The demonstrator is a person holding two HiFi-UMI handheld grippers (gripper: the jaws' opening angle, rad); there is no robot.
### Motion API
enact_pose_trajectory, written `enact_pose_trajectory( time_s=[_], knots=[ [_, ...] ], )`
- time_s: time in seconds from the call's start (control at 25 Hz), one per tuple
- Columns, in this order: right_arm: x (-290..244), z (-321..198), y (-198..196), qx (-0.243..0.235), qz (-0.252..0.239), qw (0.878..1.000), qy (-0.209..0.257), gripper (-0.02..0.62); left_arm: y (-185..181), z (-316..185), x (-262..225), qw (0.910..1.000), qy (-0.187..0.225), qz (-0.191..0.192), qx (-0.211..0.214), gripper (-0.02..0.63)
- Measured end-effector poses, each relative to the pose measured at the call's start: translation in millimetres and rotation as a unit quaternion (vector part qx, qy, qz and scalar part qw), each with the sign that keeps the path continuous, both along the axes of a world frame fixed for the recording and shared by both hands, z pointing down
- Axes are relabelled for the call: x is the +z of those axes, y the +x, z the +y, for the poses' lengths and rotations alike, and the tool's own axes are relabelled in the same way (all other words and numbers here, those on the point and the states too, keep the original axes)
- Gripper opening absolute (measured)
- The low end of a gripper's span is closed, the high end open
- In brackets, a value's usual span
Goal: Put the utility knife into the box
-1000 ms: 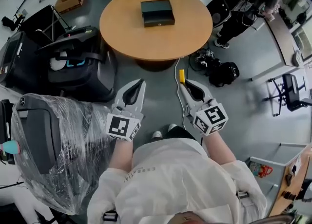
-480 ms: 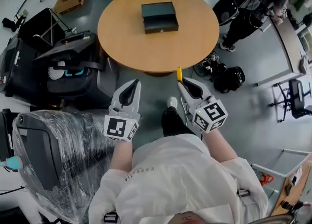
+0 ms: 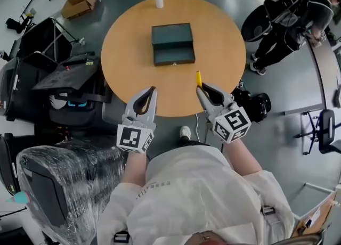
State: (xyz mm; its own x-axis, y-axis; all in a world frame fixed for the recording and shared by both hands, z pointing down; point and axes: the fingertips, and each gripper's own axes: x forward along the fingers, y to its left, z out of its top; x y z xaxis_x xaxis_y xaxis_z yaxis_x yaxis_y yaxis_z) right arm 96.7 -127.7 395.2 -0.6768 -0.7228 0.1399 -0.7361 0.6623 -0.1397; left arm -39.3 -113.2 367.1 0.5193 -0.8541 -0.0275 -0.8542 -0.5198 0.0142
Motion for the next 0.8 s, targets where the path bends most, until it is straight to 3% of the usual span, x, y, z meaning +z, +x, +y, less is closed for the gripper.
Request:
enact_pose_trajectory(
  time_s=[0.16,0.48,0.8],
  knots=[
    [4.3,-50.4,5.0,-0.016,0.002,1.0,-0.003,0.041,6.5,-42.3,2.1,0.9998,0.001,-0.009,-0.02,0.017],
    [19.1,-99.7,0.9,-0.034,-0.007,0.999,-0.023,0.041,12.4,-93.4,15.6,0.9992,-0.009,-0.027,-0.027,0.017],
    [26.0,-139.8,-23.9,-0.046,-0.013,0.998,-0.049,0.041,1.7,-149.4,35.2,0.9994,-0.033,0.001,-0.012,0.017]
  ],
)
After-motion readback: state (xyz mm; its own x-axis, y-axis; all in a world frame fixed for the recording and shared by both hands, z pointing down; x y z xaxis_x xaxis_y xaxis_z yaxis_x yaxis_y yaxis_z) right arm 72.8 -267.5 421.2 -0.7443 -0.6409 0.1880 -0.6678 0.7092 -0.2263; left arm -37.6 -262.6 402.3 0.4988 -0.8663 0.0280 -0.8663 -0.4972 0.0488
